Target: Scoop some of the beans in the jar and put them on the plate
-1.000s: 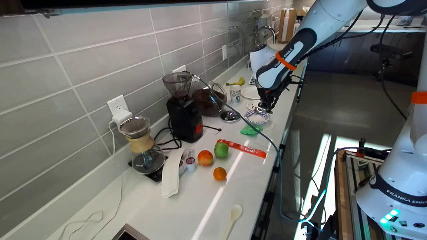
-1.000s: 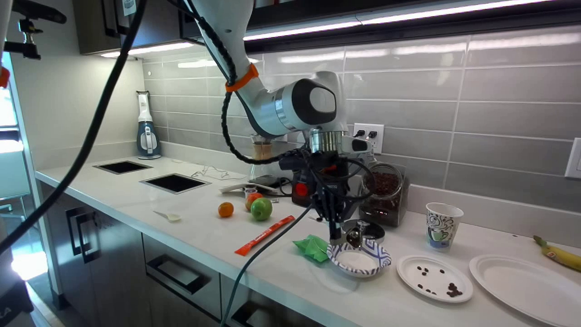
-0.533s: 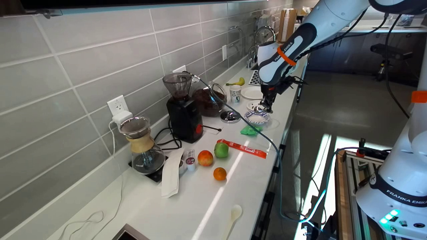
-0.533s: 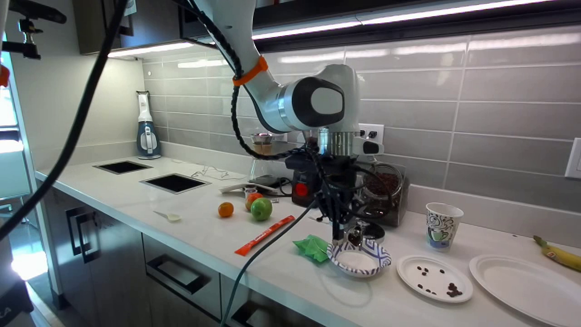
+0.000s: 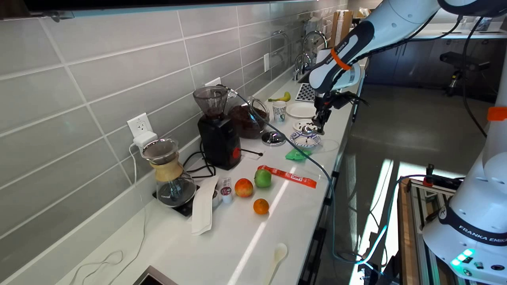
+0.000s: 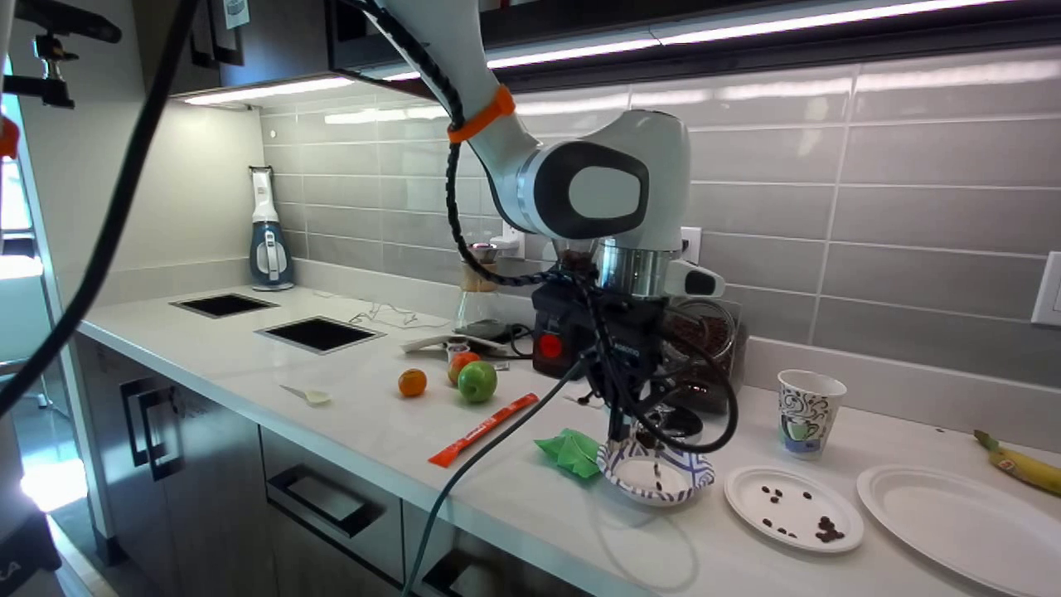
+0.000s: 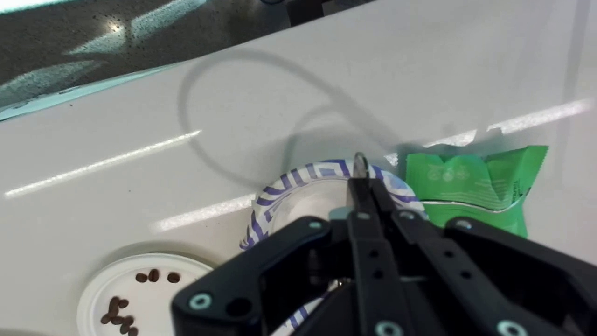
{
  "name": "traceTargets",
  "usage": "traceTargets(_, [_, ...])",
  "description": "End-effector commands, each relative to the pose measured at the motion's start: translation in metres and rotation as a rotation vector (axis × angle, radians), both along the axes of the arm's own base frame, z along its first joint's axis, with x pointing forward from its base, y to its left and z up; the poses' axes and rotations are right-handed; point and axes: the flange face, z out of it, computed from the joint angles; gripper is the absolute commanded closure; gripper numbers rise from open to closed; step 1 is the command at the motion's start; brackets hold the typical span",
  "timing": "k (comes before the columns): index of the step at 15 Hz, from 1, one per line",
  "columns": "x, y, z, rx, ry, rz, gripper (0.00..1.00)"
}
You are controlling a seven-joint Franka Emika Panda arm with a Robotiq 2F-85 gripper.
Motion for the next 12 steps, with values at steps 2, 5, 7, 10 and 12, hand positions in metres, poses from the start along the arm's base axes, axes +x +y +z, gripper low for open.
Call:
traceTargets(2, [-0.011,-0.01,0.003,0.079,-0.053,0.017,0.99])
traceTargets(5, [-0.014,-0.013,0.002,0.116,-0.072,0.028,0.99])
traceTargets(7, [-0.016,-0.015,0.002,0.148,-0.076,0.035,0.99])
traceTargets(10, [-0.018,-0.017,0.002,0.197,-0.081,0.036,0.99])
traceTargets(12, [-0.02,-0.02,0.002,0.211,-0.086,0.023,0.99])
